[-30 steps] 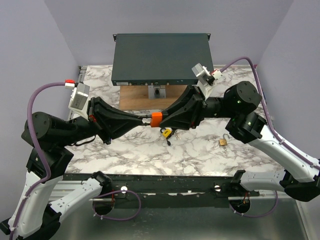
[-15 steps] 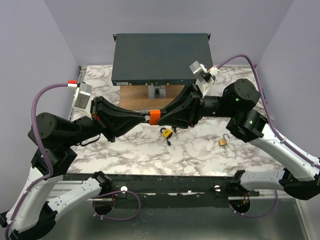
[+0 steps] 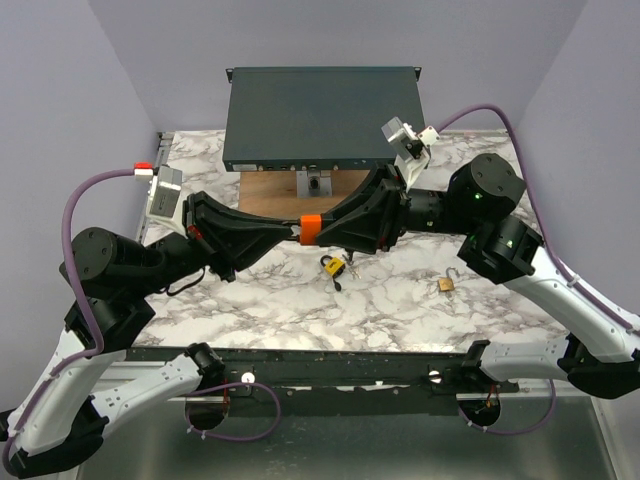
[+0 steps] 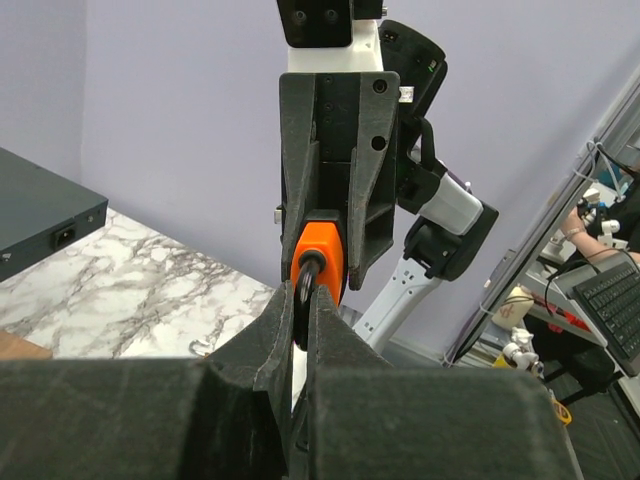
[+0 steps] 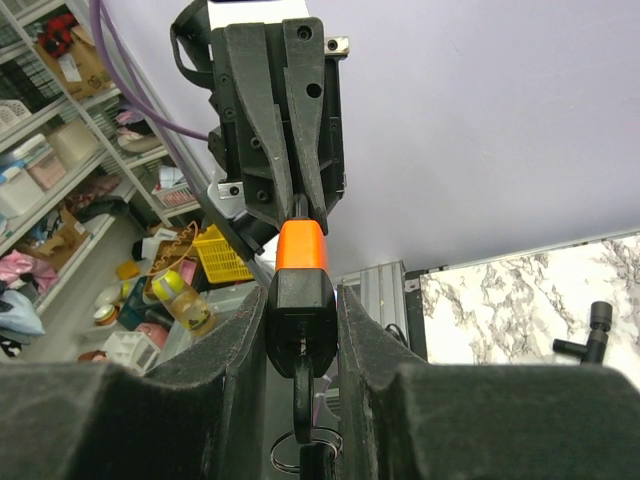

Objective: Lock with the key
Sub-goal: Lock the lock.

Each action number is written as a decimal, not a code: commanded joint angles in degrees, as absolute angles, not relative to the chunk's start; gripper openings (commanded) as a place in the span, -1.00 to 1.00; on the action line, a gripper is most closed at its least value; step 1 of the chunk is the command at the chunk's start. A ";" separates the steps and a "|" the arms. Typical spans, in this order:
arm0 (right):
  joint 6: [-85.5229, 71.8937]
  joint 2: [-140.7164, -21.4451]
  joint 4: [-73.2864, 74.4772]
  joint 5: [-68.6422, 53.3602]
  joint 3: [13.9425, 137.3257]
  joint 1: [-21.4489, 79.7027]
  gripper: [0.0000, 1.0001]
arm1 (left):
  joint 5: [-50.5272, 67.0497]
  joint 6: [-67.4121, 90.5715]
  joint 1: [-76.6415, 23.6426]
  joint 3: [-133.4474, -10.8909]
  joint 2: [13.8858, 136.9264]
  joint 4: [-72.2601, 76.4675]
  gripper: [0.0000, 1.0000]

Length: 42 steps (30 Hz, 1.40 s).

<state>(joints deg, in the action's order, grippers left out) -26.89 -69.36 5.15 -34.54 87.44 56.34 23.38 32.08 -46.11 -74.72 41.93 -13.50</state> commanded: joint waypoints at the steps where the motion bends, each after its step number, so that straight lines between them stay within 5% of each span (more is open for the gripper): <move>1: -26.10 -73.82 3.94 -30.05 88.86 59.07 -0.99 | 25.86 31.99 -48.84 -71.17 46.27 -18.58 -1.00; 18: -25.40 -76.45 5.68 -28.88 91.22 59.59 -0.99 | 25.38 32.21 -53.39 -70.67 48.09 -17.70 -1.00; 27: -24.05 -74.04 5.90 -27.32 89.54 59.60 -0.98 | 13.35 29.98 -53.35 -71.05 42.89 -19.84 -1.00; 34: -22.23 -69.98 3.89 -28.99 86.60 59.64 -0.03 | 8.29 29.97 -53.35 -73.26 39.38 -18.59 -1.00; 42: -19.12 -64.00 2.20 -29.43 80.99 59.66 0.59 | 6.42 29.14 -53.35 -75.73 37.33 -18.47 -1.00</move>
<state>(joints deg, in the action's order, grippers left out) -22.22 -68.18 5.37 -30.09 83.11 59.24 8.97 29.87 -53.17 -73.25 38.85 -20.08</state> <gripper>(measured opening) 0.753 0.025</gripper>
